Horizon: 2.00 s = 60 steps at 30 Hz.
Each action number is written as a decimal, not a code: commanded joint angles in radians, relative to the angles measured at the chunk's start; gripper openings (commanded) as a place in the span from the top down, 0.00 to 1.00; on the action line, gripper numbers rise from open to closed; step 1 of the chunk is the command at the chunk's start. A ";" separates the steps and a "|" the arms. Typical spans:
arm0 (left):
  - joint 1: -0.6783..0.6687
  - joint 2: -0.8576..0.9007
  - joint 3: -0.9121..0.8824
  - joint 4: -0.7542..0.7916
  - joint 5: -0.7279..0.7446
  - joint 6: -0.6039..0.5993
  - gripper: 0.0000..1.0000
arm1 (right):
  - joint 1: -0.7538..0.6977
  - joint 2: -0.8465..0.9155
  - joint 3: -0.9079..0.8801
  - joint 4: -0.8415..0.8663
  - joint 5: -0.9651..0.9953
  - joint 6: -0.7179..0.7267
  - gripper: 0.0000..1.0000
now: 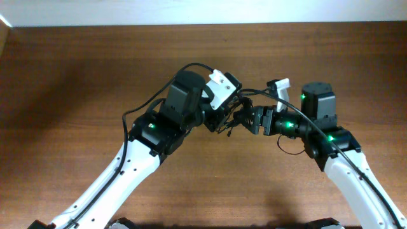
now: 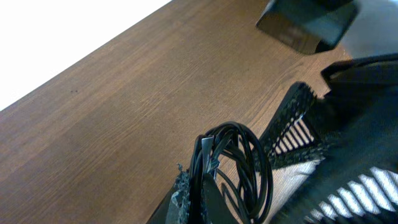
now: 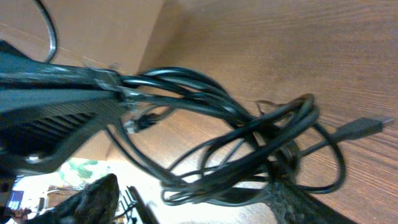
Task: Untangle cables
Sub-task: 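Bring the right gripper toward the cables held by the left gripper, then grasp a cable strand with the right gripper and pull it rightward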
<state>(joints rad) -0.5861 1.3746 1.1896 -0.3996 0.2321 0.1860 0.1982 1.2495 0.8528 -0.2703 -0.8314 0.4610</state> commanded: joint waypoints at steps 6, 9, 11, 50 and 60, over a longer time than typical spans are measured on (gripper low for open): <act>-0.009 0.005 0.016 0.009 0.044 -0.017 1.00 | 0.006 0.053 0.013 0.013 0.016 -0.007 0.51; -0.010 0.005 0.016 0.024 0.046 -0.017 1.00 | 0.006 0.053 0.013 0.014 0.013 -0.006 0.54; -0.010 0.005 0.016 0.025 0.045 -0.017 1.00 | 0.006 0.053 0.013 0.016 0.005 0.032 0.54; -0.021 0.089 0.015 -0.157 -0.249 -0.012 1.00 | -0.082 0.053 0.013 0.605 -0.523 0.490 0.96; -0.020 0.097 0.008 -0.216 -0.387 -0.012 1.00 | -0.386 0.053 0.013 0.604 -0.641 0.569 0.96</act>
<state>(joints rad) -0.6338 1.4475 1.2255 -0.5640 -0.0010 0.1680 -0.0963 1.3216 0.8444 0.3149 -1.4136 1.0012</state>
